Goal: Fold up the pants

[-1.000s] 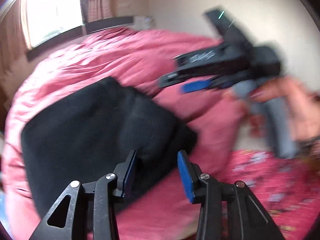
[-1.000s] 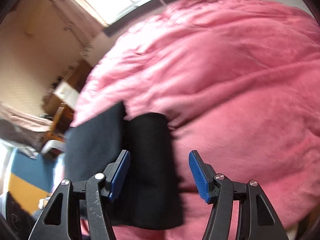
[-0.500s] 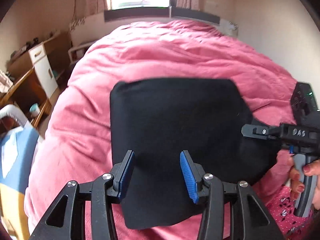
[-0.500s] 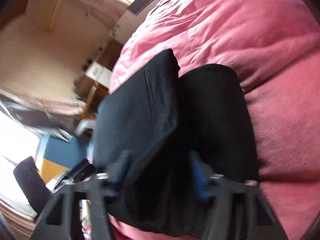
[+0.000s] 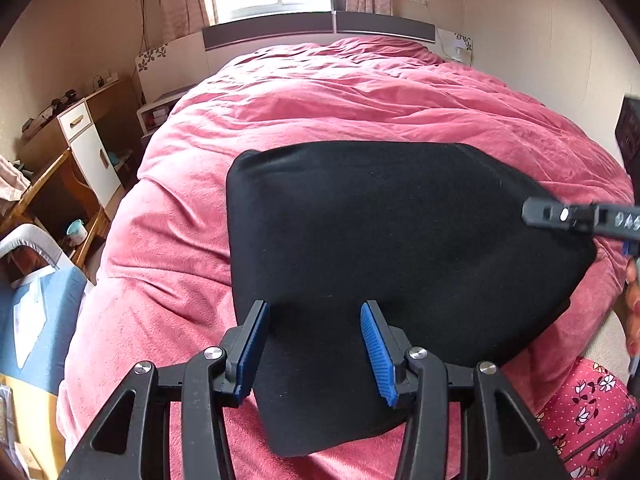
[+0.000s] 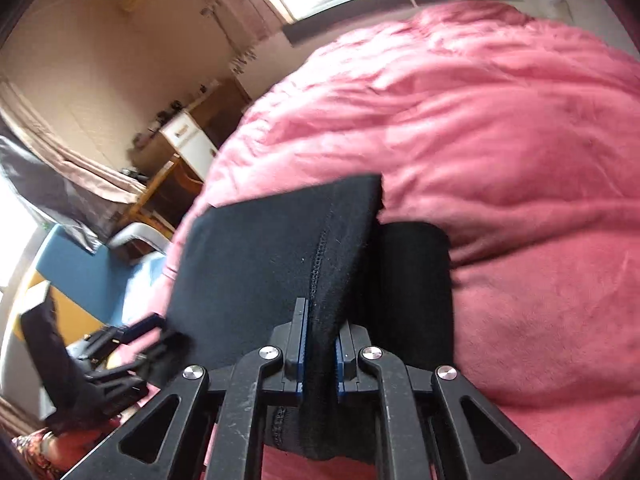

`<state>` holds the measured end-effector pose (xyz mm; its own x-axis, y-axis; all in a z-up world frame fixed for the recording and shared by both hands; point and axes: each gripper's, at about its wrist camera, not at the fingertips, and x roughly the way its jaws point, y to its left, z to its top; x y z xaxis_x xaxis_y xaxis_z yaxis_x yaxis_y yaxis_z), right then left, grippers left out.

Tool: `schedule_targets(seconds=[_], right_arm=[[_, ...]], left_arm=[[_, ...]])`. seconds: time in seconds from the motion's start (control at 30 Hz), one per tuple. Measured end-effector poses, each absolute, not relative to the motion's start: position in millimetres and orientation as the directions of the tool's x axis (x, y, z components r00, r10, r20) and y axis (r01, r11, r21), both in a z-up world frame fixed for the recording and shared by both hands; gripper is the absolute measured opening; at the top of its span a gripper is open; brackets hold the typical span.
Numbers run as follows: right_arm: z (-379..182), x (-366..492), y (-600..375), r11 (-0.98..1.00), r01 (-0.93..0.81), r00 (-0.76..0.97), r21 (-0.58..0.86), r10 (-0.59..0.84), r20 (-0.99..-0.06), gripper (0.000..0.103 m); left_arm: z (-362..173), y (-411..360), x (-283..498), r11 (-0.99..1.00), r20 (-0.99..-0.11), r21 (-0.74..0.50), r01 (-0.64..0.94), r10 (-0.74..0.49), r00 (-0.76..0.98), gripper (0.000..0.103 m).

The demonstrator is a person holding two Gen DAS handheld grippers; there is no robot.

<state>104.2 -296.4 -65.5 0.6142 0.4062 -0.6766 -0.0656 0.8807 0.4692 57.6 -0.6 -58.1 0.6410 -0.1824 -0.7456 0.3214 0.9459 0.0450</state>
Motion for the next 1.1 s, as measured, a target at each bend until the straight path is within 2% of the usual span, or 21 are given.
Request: schedule_targets(seconds=[0.07, 0.13, 0.17, 0.2, 0.27, 0.43, 0.53, 0.57, 0.63, 0.67, 0.7, 0.8, 0.9, 1.03, 1.07, 1.1], right_arm=[[-81.7, 104.2, -300.2, 0.882, -0.037, 0.575, 0.470, 0.403, -0.712, 0.011], [-92.6, 106.3, -302.6, 0.857, -0.029, 0.557, 0.515, 0.441, -0.703, 0.019], [-95.3, 106.9, -303.8, 0.844, -0.028, 0.561, 0.535, 0.456, -0.691, 0.027], [-98.3, 108.2, -304.3, 0.837, -0.026, 0.563, 0.547, 0.465, -0.684, 0.043], [-102.0, 110.2, -303.6, 0.807, -0.053, 0.565, 0.588, 0.510, -0.649, 0.058], [-109.2, 112.1, -293.0, 0.830, -0.066, 0.578, 0.555, 0.485, -0.656, 0.059], [-114.4, 113.2, -287.3, 0.790, -0.082, 0.565, 0.607, 0.539, -0.625, 0.060], [-115.0, 114.3, -284.1, 0.785, -0.094, 0.560, 0.613, 0.550, -0.619, 0.057], [-113.4, 116.7, -273.2, 0.808, -0.140, 0.543, 0.572, 0.546, -0.639, 0.027], [-110.6, 117.7, -268.4, 0.811, -0.166, 0.529, 0.561, 0.553, -0.643, 0.018], [-105.0, 116.6, -265.8, 0.824, -0.179, 0.537, 0.537, 0.539, -0.649, 0.016], [-73.7, 111.2, -256.5, 0.876, -0.233, 0.587, 0.422, 0.473, -0.657, 0.015], [-50.4, 100.6, -262.7, 0.898, -0.227, 0.627, 0.378, 0.432, -0.648, 0.015], [-71.0, 104.0, -270.3, 0.910, -0.196, 0.578, 0.366, 0.409, -0.706, 0.017], [-82.2, 106.0, -274.0, 0.911, -0.170, 0.557, 0.377, 0.404, -0.725, 0.023], [-94.1, 107.6, -278.4, 0.906, -0.138, 0.538, 0.400, 0.408, -0.737, 0.034]], left_arm=[[-59.4, -0.5, 58.0, 0.947, -0.749, 0.051, 0.317, -0.174, 0.640, 0.049], [-62.0, -1.2, 58.9, 0.949, -0.753, 0.063, 0.310, -0.158, 0.638, 0.049], [-63.3, -1.0, 59.7, 0.949, -0.755, 0.066, 0.307, -0.154, 0.637, 0.048], [-64.5, -0.8, 60.5, 0.950, -0.757, 0.066, 0.305, -0.151, 0.635, 0.049], [-65.8, -0.4, 60.8, 0.951, -0.758, 0.060, 0.304, -0.155, 0.634, 0.049], [-66.4, -2.7, 59.1, 0.950, -0.755, 0.076, 0.304, -0.144, 0.639, 0.049], [-67.1, -3.3, 58.9, 0.950, -0.756, 0.081, 0.300, -0.138, 0.640, 0.049], [-67.0, -3.8, 58.7, 0.950, -0.757, 0.084, 0.299, -0.135, 0.640, 0.049], [-66.3, -4.7, 57.8, 0.950, -0.757, 0.085, 0.299, -0.134, 0.639, 0.049], [-65.2, -4.3, 57.1, 0.950, -0.757, 0.080, 0.300, -0.138, 0.639, 0.049], [-63.6, -3.9, 56.6, 0.951, -0.755, 0.078, 0.298, -0.139, 0.641, 0.049], [-54.2, -1.1, 53.4, 0.953, -0.728, 0.067, 0.294, -0.155, 0.668, 0.049], [-49.6, -1.5, 52.6, 0.951, -0.718, 0.070, 0.302, -0.162, 0.676, 0.049], [-64.7, -4.6, 58.4, 0.948, -0.753, 0.057, 0.314, -0.166, 0.636, 0.052], [-69.6, -6.3, 59.0, 0.947, -0.760, 0.065, 0.313, -0.156, 0.631, 0.053], [-74.3, -7.6, 59.5, 0.947, -0.764, 0.085, 0.311, -0.139, 0.630, 0.053]])
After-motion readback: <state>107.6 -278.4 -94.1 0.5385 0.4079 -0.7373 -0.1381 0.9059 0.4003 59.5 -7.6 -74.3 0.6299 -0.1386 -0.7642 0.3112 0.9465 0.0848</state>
